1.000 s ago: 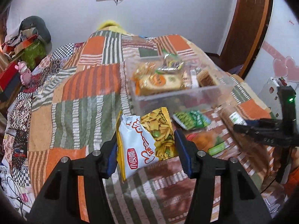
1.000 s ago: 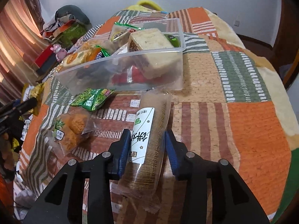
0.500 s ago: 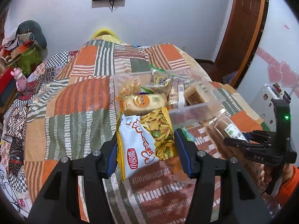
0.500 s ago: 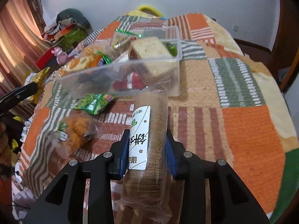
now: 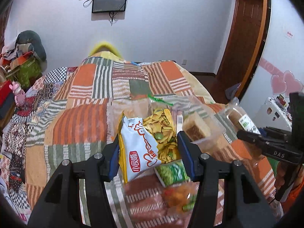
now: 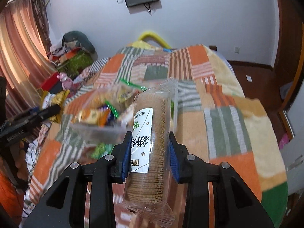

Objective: Organize snacks
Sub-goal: 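Drop the chip bag into the box while the right tool places the biscuit roll inside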

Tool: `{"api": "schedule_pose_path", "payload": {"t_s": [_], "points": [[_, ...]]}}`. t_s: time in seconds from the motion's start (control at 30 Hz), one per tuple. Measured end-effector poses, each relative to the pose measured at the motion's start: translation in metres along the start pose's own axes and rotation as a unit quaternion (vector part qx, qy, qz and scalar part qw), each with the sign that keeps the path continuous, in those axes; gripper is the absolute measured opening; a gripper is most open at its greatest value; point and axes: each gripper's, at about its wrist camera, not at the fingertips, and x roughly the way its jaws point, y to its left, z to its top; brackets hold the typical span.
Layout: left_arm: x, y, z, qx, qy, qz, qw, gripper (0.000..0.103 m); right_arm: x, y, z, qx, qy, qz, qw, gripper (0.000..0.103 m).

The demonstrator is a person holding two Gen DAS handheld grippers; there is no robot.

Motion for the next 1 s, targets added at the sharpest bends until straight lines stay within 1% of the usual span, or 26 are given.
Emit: {"api": "schedule_pose_path", "payload": {"t_s": [0.1, 0.27, 0.5, 0.63, 0.8, 0.83, 1.0], "points": [[0.01, -0.002, 0.008, 0.004, -0.001, 0.002, 1.0, 0.055, 0.011, 0.008, 0.016, -0.008, -0.013, 0.007, 1.0, 0.032], [0.037, 0.001, 0.022, 0.006, 0.006, 0.008, 0.9999, 0.055, 0.038, 0.02, 0.033, -0.012, -0.015, 0.017, 1.0, 0.032], [0.077, 0.012, 0.033, -0.004, 0.027, 0.011, 0.9996, 0.055, 0.085, 0.03, 0.044, -0.008, 0.006, 0.029, 1.0, 0.032], [0.095, 0.017, 0.032, -0.008, 0.038, 0.012, 0.9992, 0.055, 0.099, 0.03, 0.046, -0.002, 0.015, 0.032, 0.999, 0.032], [0.11, 0.021, 0.026, -0.014, 0.052, 0.008, 0.9985, 0.056, 0.106, 0.032, 0.046, -0.005, 0.023, 0.032, 0.999, 0.033], [0.111, 0.022, 0.025, -0.016, 0.055, 0.007, 0.9983, 0.056, 0.105, 0.033, 0.045, -0.008, 0.023, 0.032, 0.999, 0.035], [0.109, 0.026, 0.025, -0.027, 0.057, -0.004, 0.998, 0.058, 0.097, 0.038, 0.047, -0.02, 0.012, 0.029, 0.999, 0.035]]}}
